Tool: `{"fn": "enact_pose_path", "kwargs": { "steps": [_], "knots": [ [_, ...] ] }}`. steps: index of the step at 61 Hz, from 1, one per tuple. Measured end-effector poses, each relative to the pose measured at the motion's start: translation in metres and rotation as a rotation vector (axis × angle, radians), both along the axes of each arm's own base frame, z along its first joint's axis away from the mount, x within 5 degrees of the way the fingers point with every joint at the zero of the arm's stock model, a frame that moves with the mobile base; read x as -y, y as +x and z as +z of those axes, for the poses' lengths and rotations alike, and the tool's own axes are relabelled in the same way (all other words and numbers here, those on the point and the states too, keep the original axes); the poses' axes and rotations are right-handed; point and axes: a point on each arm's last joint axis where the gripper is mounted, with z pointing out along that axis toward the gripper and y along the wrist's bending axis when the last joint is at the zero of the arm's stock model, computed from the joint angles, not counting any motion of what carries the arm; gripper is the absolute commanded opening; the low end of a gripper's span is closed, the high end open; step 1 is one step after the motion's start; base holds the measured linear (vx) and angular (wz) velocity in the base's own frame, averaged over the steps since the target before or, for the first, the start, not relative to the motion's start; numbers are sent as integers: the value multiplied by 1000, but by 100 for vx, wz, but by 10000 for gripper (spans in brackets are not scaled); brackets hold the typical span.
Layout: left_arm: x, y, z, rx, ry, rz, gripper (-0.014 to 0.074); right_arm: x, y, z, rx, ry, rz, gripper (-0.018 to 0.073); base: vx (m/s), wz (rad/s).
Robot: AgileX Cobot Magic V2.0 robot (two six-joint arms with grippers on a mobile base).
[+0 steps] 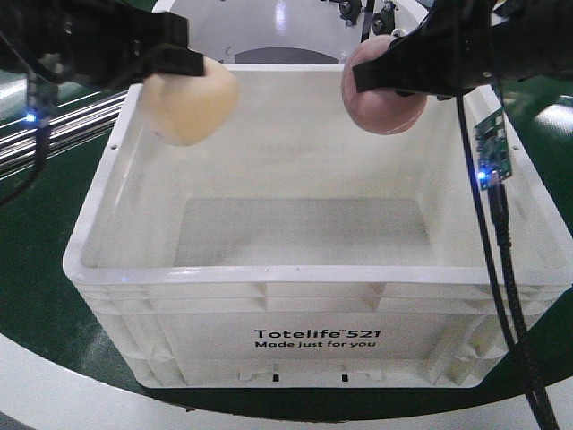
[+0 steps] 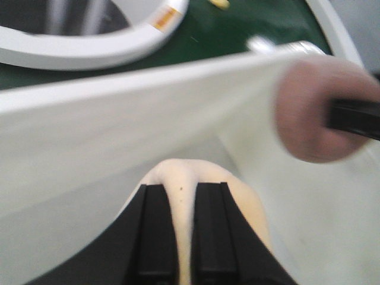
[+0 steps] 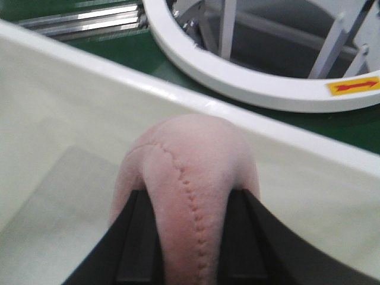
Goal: Place moving items into box and shelve
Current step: 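Carry both balls over the tote and release them inside, then move both grippers to the tote's side rims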
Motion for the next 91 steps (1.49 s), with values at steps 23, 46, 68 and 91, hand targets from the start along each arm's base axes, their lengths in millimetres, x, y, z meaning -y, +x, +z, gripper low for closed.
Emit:
{"fn": "enact_pose_path", "kwargs": {
  "steps": [23,46,68,91],
  "knots": [
    [22,17,-34,-25,81,-137,421,-3,4,-29,-181,-97,16,376,0,0],
    [25,30,-38,-22,73,-97,673,-5,10,-28,-134,-85,15,642,0,0],
    [5,38,20,104,220,23,576,28,-13,10,-5,-155,-176,581,0,0],
    [-28,25,13,-158,539,181,576,45,-29,8,-140,-261,-293,581,0,0]
  ]
}}
